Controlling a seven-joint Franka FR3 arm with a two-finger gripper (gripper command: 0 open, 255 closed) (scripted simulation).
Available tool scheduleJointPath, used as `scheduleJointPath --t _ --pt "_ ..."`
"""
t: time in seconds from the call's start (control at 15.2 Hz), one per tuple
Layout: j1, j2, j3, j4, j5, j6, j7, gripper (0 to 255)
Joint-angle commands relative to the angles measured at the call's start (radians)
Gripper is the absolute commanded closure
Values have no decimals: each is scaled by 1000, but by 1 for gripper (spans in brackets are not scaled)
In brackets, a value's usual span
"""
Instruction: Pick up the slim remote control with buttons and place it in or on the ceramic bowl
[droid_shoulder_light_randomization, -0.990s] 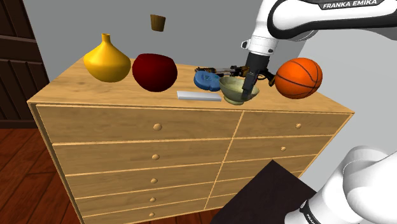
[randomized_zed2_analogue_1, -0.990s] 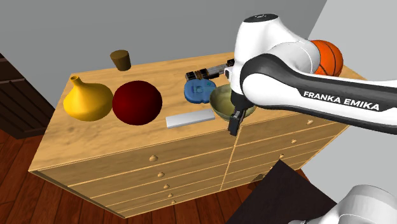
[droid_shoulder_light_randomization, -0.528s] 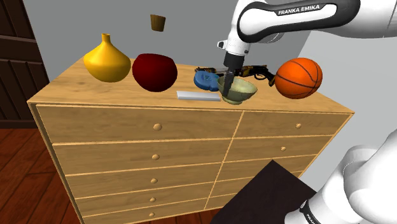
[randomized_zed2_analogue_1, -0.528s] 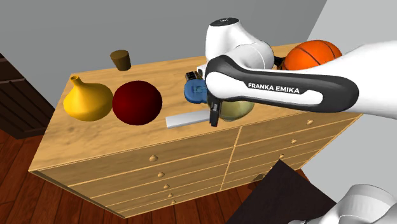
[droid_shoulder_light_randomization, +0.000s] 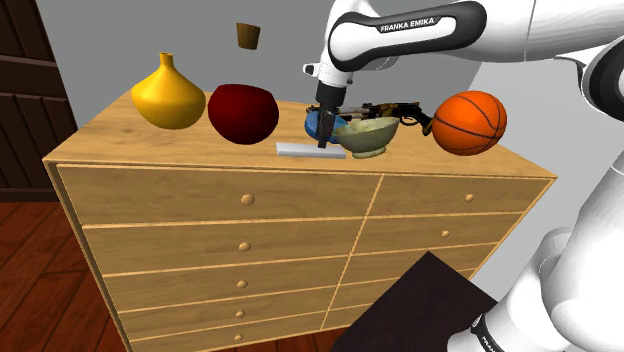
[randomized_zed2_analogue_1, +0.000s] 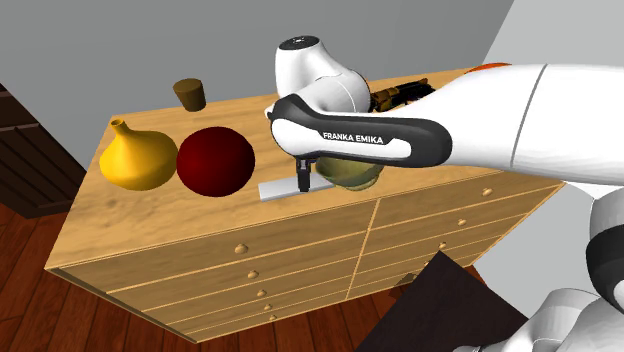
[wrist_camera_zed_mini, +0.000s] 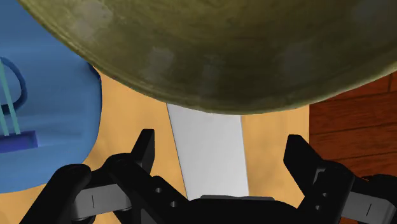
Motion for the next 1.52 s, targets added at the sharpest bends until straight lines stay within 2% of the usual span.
scheduleJointPath --t 0.0,0.4,0.92,0.99,1.45 --pt "2 23 3 14 0 14 -18 0" --pt "1 43 3 -50 1 97 -19 0" --pt "1 43 3 -50 1 97 -19 0" --pt "1 43 3 -50 1 97 -19 255" --pt "0 43 3 -50 1 97 -19 255"
